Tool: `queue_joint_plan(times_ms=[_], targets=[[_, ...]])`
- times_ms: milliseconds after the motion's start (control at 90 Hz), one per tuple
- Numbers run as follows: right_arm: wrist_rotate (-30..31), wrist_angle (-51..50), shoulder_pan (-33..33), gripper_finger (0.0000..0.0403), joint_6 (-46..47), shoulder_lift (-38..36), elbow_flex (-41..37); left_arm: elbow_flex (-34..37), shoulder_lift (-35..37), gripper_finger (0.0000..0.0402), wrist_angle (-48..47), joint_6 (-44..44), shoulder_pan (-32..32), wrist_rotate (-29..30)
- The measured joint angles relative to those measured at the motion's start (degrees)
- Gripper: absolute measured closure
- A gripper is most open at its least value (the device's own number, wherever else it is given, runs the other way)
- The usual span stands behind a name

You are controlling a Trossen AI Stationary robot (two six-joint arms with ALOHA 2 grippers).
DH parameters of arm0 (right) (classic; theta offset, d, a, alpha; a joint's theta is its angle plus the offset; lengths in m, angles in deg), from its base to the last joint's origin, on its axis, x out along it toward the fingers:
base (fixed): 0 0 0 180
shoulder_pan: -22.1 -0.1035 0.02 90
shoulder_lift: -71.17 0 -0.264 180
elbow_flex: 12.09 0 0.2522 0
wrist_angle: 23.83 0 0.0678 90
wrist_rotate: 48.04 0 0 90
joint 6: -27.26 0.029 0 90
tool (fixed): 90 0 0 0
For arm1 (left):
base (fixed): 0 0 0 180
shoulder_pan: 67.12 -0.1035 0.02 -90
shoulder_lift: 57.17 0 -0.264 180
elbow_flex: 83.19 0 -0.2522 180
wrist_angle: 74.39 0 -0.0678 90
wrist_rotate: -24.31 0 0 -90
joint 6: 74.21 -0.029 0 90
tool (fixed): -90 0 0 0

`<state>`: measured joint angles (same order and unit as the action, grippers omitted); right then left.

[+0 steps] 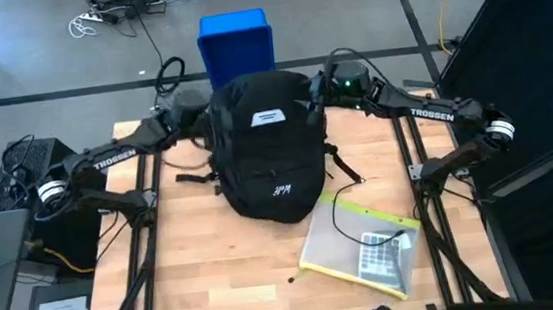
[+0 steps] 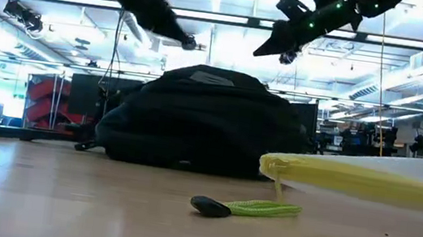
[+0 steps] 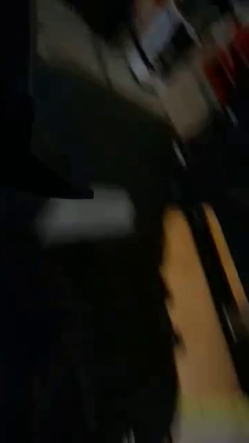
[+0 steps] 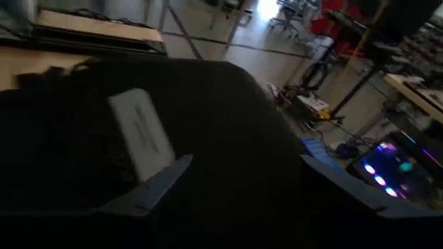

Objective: Unpack backpack
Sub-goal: Remove the cellphone from the backpack

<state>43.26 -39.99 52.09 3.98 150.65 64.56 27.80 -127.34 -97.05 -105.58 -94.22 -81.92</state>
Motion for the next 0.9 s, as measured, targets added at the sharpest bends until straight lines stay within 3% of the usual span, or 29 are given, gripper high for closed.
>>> queue_joint_plan(times_ms=[133,356,900], targets=[[0.1,0.2,-2.2,0.0198,-1.0,0.0,0.0,0.2,-0.2,0.0184,-2.7,0.1,9.2,0.9],[0.1,0.6,-4.4,0.0209,-1.4,0.0,0.0,0.2,-2.9,0.0183,-7.2,6.2,20.3,10.7],[1.4,0.3,-4.5,0.0171,-0.9,0.0,0.0,0.3,-14.4,0.0182,-7.7,9.0,25.7,19.7]])
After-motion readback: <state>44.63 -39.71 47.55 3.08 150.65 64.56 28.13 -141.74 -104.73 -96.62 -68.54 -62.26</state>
